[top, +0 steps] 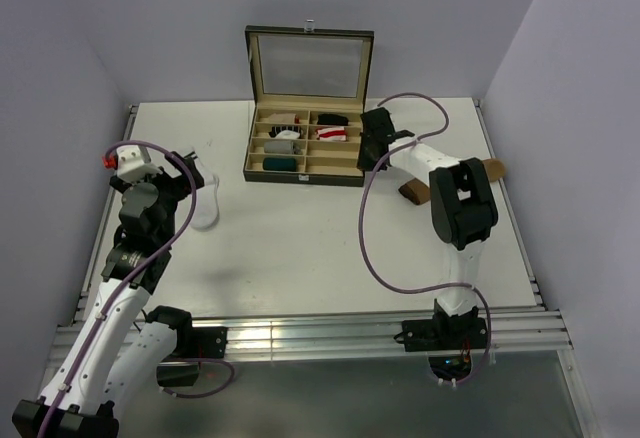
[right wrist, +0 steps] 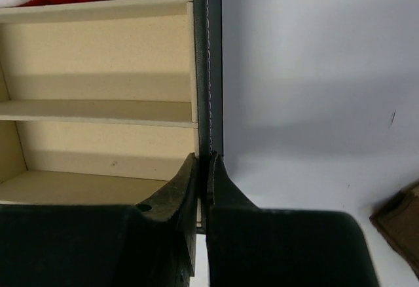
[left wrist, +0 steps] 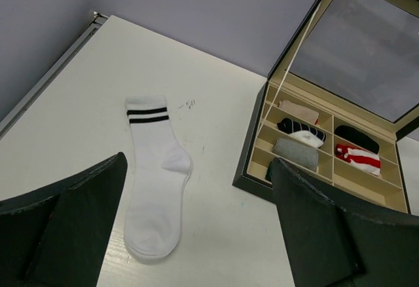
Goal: Roll the socks
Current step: Adjust the storage box at the center of the board.
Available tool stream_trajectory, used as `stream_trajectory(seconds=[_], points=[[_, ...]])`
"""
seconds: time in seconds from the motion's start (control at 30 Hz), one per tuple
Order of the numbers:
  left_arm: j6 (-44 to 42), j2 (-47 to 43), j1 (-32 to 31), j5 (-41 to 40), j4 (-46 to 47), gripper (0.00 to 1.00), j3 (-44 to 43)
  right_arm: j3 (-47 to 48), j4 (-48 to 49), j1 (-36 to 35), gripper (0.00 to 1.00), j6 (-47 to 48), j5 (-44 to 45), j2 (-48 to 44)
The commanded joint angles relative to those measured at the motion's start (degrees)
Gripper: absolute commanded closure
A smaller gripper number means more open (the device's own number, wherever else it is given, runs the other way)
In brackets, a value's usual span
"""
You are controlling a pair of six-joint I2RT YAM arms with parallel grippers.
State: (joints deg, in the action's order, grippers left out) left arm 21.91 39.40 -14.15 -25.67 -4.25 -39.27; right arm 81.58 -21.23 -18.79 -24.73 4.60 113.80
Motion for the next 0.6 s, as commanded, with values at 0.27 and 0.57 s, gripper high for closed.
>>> stream_trajectory(seconds=[0.27, 0.57], points=[[-0.55, -0.2, 0.27, 0.36, 1.35, 0.03, -1.78, 3.77, 5.32, 2.53, 0.74, 3.55, -3.89, -0.06], [-0.82, -3.62, 0.27, 2.29, 2.23, 0.02, -1.43, -5.63, 5.5, 3.14, 0.5, 5.4, -0.65, -16.14]])
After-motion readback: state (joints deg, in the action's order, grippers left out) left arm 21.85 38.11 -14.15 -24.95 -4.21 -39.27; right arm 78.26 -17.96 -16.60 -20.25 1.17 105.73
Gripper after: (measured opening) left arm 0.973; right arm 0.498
